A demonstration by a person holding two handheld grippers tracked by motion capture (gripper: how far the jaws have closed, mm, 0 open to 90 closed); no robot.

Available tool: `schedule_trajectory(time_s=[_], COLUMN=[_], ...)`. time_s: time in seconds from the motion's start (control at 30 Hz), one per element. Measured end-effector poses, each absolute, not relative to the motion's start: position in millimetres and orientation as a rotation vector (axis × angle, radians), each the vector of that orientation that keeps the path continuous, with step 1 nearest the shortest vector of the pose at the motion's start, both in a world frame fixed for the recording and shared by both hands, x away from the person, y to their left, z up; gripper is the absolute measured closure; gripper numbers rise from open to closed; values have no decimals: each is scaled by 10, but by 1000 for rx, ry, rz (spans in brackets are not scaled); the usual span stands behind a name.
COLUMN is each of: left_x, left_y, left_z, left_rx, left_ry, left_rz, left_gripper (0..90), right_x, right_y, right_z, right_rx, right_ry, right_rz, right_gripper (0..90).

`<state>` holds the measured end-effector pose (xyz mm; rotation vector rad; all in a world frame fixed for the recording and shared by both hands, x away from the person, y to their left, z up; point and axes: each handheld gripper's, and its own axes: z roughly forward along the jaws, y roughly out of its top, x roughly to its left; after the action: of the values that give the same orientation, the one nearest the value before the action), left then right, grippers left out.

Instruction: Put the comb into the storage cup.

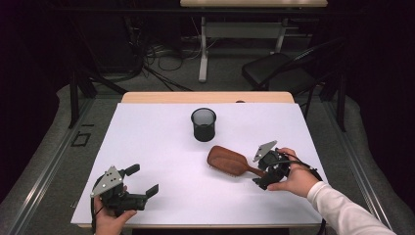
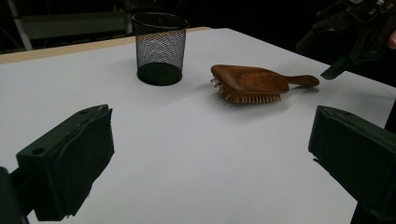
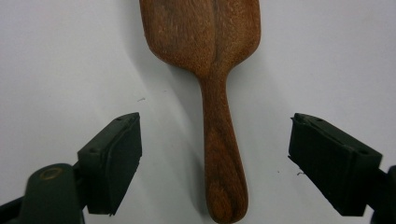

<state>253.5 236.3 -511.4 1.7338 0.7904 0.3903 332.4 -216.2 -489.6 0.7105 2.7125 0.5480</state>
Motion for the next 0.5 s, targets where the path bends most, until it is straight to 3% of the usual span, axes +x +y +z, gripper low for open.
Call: schedule_trajectory(time_s=[0.5], left_x=[2538], left_y=[2359], left_z=[-5120], left_rx=[1738], left_ry=[792], left_rz=[389], left_gripper=[2], right_x=[3480], right_y=[-2036], right_z=[-4947], right_rx=[645], right_ry=[2759], right_rz=[479], right_gripper=[190])
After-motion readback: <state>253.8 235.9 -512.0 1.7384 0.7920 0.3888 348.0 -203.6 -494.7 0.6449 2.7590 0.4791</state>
